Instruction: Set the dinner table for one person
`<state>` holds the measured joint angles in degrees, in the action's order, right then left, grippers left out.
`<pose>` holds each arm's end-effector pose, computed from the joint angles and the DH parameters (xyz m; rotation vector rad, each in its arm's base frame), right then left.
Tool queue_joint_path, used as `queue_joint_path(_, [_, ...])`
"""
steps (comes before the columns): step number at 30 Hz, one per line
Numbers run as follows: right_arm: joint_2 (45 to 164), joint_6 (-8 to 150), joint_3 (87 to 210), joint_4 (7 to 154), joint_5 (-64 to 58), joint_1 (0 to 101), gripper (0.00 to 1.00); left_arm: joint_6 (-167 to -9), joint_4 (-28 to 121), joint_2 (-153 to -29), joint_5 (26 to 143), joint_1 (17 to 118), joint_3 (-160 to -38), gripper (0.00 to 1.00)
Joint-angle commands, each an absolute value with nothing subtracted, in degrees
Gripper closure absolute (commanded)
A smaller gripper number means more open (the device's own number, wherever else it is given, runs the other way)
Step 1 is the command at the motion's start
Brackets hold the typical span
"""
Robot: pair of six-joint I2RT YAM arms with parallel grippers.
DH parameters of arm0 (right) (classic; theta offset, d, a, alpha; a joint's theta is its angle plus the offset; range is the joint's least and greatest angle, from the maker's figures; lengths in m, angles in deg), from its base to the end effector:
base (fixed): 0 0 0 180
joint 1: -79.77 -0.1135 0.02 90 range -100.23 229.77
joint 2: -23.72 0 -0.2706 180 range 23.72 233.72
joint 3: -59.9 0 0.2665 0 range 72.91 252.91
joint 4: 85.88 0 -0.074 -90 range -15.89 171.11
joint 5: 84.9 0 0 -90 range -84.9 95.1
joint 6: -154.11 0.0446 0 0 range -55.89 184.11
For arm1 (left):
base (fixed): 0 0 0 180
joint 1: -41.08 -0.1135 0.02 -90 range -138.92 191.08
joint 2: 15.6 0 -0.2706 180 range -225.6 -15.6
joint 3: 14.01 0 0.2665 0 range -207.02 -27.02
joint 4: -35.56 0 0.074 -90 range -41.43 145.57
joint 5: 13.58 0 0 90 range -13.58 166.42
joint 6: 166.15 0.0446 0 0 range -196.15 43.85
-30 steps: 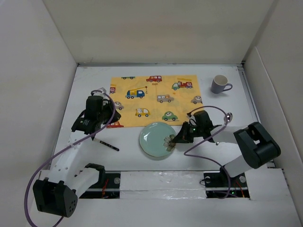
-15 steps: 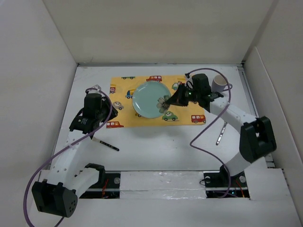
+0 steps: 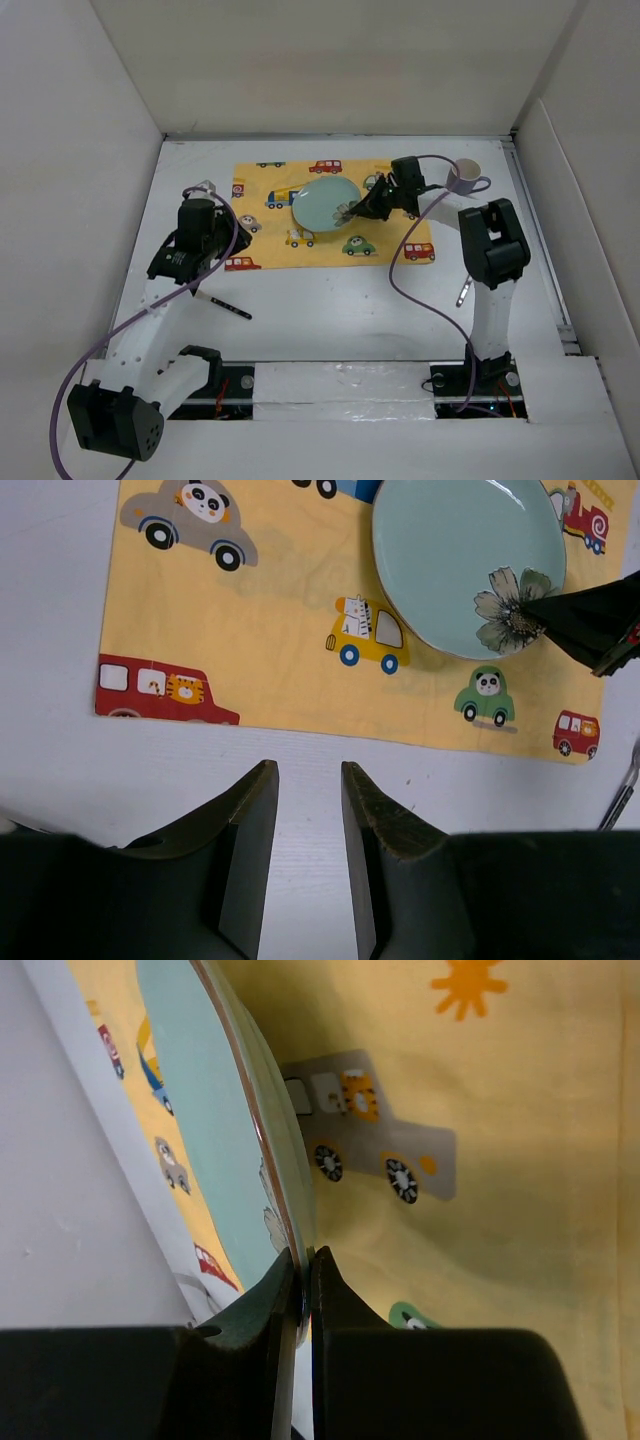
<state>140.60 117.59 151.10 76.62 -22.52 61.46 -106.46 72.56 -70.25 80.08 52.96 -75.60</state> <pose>0.4352 0.1658 0.1617 0.5042 2.4759 1.1381 0.2250 -0.0502 0.3070 -0.3031 2.1140 -0.5068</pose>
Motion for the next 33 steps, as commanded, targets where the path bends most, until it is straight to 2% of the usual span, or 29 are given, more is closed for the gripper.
queue_joint_path(1, [139.56,123.08,153.51,88.13,-26.63,61.49,1.00,-106.39,70.46,-68.51,81.25,52.85,-74.22,0.71])
queue_joint_path(5, [139.48,124.58,148.85,90.34,-25.40,61.49,1.00,-106.56,70.55,-68.24,81.69,52.85,-73.26,0.71])
queue_joint_path(6, [139.22,124.58,147.10,90.34,-24.70,61.49,0.97,-106.56,70.55,-68.16,81.61,52.85,-73.08,0.71])
queue_joint_path(7, [138.95,124.58,146.30,90.60,-24.43,61.49,0.92,-106.56,70.55,-68.07,81.61,52.85,-72.99,0.71])
queue_joint_path(8, [138.78,124.32,145.51,90.25,-24.26,61.49,0.78,-106.56,70.63,-67.89,81.52,52.85,-72.64,0.71])
queue_joint_path(10, [137.99,122.31,144.80,87.29,-23.73,60.88,0.65,-106.56,70.72,-67.63,81.43,52.85,-72.46,0.71])
queue_joint_path(11, [137.72,121.69,144.80,86.04,-23.29,60.87,0.52,-106.30,70.81,-67.63,81.08,52.85,-72.38,0.71])
queue_joint_path(14, [135.35,118.87,144.54,82.09,-21.62,60.87,0.37,-105.95,71.33,-67.63,80.46,52.85,-72.81,0.71])
queue_joint_path(17, [131.05,114.22,146.99,74.54,-18.82,60.87,0.35,-105.07,72.04,-67.80,79.15,52.85,-74.30,0.71])
queue_joint_path(19, [126.94,109.57,149.18,67.62,-16.01,62.18,0.35,-104.02,72.74,-68.07,78.36,52.85,-75.27,0.71])
queue_joint_path(20, [125.60,108.33,150.94,66.01,-15.21,62.89,0.49,-103.75,72.83,-68.15,77.74,52.85,-76.15,0.71])
queue_joint_path(22, [121.14,105.69,151.74,63.72,-10.06,66.22,0.88,-102.88,72.83,-68.42,77.56,52.85,-76.77,0.74])
queue_joint_path(23, [119.98,105.16,152.09,63.88,-8.28,67.89,1.00,-102.70,72.57,-68.51,77.74,52.85,-77.03,0.86])
queue_joint_path(24, [118.66,103.85,152.62,63.80,-5.48,71.64,1.00,-102.26,72.31,-68.85,78.17,52.85,-77.12,0.97])
queue_joint_path(26, [118.82,102.96,154.46,61.79,-1.78,75.53,1.00,-101.91,72.04,-69.30,78.62,52.85,-77.03,1.00])
queue_joint_path(32, [124.35,99.45,165.88,51.07,14.05,84.23,1.00,-101.64,70.11,-69.74,79.85,52.85,-75.80,1.00])
queue_joint_path(33, [128.10,99.53,170.25,45.83,17.98,85.38,0.96,-101.64,69.58,-70.00,80.20,52.85,-75.63,0.96])
